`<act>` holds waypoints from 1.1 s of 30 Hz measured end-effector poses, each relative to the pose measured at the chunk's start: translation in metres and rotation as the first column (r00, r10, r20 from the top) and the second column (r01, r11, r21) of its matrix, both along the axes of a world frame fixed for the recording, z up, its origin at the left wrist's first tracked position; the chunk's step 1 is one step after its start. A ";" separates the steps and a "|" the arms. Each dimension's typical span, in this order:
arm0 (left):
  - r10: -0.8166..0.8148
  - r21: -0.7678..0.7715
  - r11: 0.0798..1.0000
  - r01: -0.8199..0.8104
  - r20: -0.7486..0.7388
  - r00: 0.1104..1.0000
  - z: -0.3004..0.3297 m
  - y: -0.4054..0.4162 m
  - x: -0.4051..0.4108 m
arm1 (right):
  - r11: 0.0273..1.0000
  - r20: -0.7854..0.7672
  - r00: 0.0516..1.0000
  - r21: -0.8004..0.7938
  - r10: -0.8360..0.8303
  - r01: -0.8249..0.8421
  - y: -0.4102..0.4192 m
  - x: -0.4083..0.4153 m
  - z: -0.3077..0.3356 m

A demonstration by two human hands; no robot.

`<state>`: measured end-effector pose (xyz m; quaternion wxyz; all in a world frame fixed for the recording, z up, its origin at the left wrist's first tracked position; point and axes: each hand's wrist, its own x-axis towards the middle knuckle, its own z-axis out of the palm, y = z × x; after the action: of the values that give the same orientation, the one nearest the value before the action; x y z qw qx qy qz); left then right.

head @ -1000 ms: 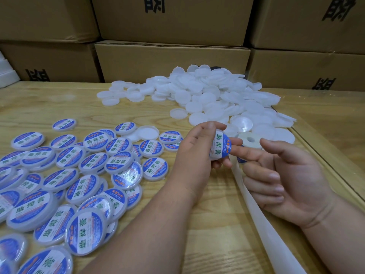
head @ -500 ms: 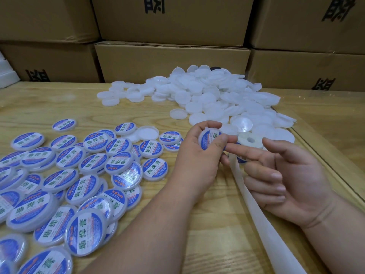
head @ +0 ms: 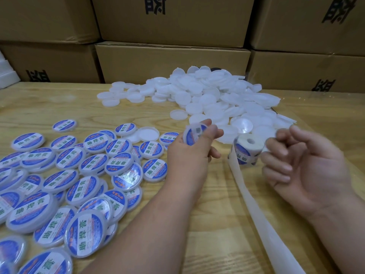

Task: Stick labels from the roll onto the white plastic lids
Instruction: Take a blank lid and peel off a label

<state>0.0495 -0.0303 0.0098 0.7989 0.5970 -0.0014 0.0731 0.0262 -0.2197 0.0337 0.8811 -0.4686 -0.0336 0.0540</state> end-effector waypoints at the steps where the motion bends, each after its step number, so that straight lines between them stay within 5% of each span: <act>1: -0.007 -0.042 0.999 0.005 -0.029 1.000 0.002 0.000 0.000 | 0.994 0.014 0.994 -0.008 -0.106 0.107 -0.005 0.003 -0.001; 7: -0.032 -0.388 0.921 -0.019 -0.124 0.992 0.001 0.003 0.003 | 0.757 0.117 0.806 -0.286 -0.580 0.587 -0.026 0.020 -0.014; 11: -0.008 -0.563 0.823 -0.071 -0.138 0.990 0.002 0.008 0.008 | 0.604 0.208 0.758 -0.491 -0.618 0.628 -0.022 0.022 -0.024; 16: -0.042 -0.645 0.763 -0.046 -0.121 0.992 0.007 0.014 0.007 | 0.538 0.284 0.752 -0.555 -0.595 0.635 -0.015 0.024 -0.029; 18: -0.029 -0.508 0.861 -0.030 -0.108 0.994 0.007 0.009 0.005 | 0.523 0.292 0.754 -0.574 -0.588 0.630 -0.015 0.025 -0.031; 21: 0.064 0.027 0.998 -0.064 0.010 0.998 0.002 -0.004 -0.003 | 0.507 0.298 0.761 -0.601 -0.576 0.619 -0.014 0.027 -0.033; 25: -0.044 0.676 0.733 -0.077 0.161 0.986 -0.012 -0.017 -0.009 | 0.518 0.275 0.782 -0.621 -0.560 0.589 -0.010 0.028 -0.035; 33: -0.086 0.834 0.546 -0.082 0.154 0.984 -0.017 -0.020 0.028 | 0.457 0.350 0.772 -0.649 -0.530 0.608 -0.010 0.034 -0.039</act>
<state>0.0776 -0.0502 -0.0071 0.4143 0.8964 -0.1074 0.1152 0.0605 -0.2297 -0.0056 0.5799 -0.7655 0.1063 -0.2576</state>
